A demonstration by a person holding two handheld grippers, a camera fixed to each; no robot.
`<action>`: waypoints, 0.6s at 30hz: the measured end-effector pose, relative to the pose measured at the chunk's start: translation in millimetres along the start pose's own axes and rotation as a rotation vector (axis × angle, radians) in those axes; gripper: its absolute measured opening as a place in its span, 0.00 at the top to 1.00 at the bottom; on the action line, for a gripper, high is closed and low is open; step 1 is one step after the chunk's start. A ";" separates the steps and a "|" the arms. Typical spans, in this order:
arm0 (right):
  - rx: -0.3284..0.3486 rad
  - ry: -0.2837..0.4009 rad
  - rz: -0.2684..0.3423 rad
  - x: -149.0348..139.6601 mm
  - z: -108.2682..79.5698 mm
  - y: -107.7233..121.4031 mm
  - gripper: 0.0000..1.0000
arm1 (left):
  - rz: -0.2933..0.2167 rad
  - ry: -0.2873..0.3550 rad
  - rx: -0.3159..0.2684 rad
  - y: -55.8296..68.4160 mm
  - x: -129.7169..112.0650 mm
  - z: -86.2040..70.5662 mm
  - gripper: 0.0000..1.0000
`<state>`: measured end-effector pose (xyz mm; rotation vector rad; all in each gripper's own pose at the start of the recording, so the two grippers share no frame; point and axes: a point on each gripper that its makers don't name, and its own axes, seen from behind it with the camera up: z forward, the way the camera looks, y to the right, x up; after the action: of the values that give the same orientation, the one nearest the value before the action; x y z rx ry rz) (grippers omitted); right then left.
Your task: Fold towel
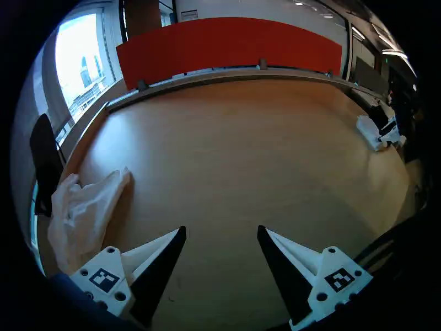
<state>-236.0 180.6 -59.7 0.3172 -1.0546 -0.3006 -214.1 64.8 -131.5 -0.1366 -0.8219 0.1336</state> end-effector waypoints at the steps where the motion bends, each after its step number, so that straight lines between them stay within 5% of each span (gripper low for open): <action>1: -0.001 -0.001 -0.002 0.7 1.8 -1.2 0.38 | -0.001 0.000 0.001 -0.6 -0.5 -0.5 0.04; 6: -0.005 0.000 -0.005 4.2 8.9 -5.0 0.54 | -0.008 -0.001 0.007 -3.2 -2.9 -2.4 0.04; 14: 0.003 -0.003 -0.014 6.1 12.6 -7.4 0.57 | -0.011 -0.005 0.008 -3.3 -5.4 -2.3 0.04; 18: 0.002 -0.012 -0.024 4.0 14.0 -7.1 0.76 | -0.011 -0.004 0.008 -2.8 -4.5 -2.5 0.04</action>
<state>-247.2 170.9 -52.9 0.3299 -1.0638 -0.3234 -215.1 61.1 -135.9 -0.1240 -0.8255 0.1272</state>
